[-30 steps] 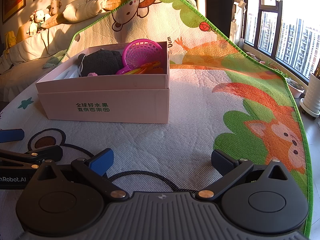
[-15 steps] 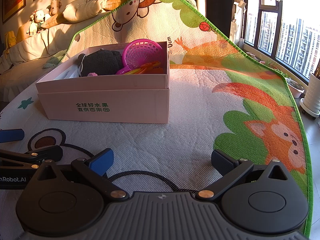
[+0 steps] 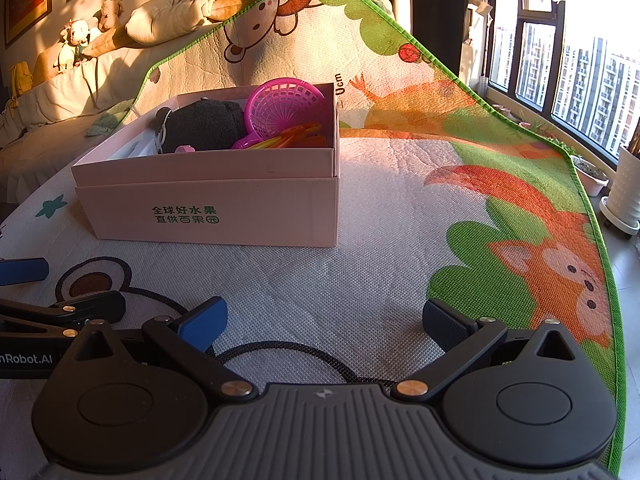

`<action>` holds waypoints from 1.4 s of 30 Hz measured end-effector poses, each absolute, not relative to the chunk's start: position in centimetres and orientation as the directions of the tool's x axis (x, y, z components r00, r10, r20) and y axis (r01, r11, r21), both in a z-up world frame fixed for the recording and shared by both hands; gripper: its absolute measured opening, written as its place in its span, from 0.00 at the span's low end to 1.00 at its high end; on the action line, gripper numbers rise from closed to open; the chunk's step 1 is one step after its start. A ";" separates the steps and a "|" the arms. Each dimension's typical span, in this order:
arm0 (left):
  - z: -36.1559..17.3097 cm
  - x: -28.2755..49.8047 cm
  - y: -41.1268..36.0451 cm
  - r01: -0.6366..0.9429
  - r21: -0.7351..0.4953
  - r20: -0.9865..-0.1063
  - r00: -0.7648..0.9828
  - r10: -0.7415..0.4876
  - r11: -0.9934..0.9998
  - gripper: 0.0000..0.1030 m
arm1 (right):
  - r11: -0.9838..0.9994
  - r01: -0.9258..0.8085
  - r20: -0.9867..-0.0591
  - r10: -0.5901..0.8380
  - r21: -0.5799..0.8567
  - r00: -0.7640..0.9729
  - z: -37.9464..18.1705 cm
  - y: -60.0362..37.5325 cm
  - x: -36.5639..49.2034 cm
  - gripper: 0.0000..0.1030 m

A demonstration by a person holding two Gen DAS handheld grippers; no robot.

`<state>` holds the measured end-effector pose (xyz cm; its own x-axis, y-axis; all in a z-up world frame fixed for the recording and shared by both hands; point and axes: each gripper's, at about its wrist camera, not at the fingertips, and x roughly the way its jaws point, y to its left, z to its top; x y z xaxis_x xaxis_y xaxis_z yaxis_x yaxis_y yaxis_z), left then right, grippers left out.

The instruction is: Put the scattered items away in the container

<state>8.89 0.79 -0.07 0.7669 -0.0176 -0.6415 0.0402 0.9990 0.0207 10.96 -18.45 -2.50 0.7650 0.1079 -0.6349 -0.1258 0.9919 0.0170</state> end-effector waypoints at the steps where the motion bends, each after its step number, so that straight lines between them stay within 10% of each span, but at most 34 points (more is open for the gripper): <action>1: -0.1 8.9 0.8 0.040 0.021 -0.642 0.767 -0.018 0.999 1.00 | 0.992 -0.126 -0.635 0.108 0.017 0.765 -2.5 -18.4 11.0 1.00; 42: 0.6 9.4 0.9 0.031 0.010 -0.694 0.719 -0.015 0.999 1.00 | 0.991 -0.134 -0.634 0.119 0.024 0.764 -2.5 -18.5 10.7 1.00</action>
<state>9.40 0.89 0.57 0.7195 -0.0151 -0.6944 0.0307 0.9995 0.0101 10.73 -18.50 -2.47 0.7640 0.1189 -0.6341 -0.1342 0.9907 0.0240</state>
